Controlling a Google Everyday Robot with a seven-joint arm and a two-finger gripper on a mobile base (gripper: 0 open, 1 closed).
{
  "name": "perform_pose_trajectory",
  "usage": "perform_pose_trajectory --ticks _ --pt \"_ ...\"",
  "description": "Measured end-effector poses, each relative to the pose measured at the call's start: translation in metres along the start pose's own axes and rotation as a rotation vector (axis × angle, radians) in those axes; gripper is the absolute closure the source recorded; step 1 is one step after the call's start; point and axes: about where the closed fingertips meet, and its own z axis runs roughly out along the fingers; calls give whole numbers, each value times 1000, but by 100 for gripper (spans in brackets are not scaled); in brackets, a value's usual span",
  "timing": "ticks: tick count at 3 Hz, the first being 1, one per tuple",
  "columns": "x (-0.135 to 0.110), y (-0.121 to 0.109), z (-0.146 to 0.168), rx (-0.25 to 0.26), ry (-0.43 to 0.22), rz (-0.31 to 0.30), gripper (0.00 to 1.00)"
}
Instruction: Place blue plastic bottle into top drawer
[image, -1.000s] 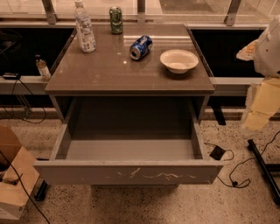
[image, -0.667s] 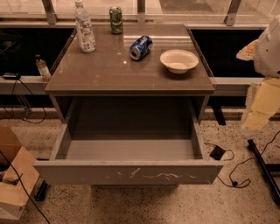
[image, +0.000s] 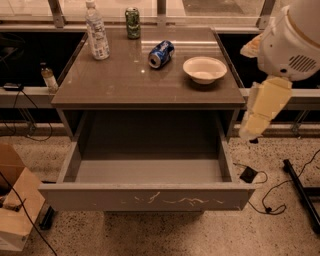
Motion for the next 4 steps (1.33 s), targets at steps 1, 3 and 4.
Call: perform_pose_trajectory --ticks 1,3,4 --pt "-33 -11 17 -31 -106 -10 0" --pt "-60 -26 36 -97 -267 11 0" --pt "-54 -34 53 -90 -316 62 0"
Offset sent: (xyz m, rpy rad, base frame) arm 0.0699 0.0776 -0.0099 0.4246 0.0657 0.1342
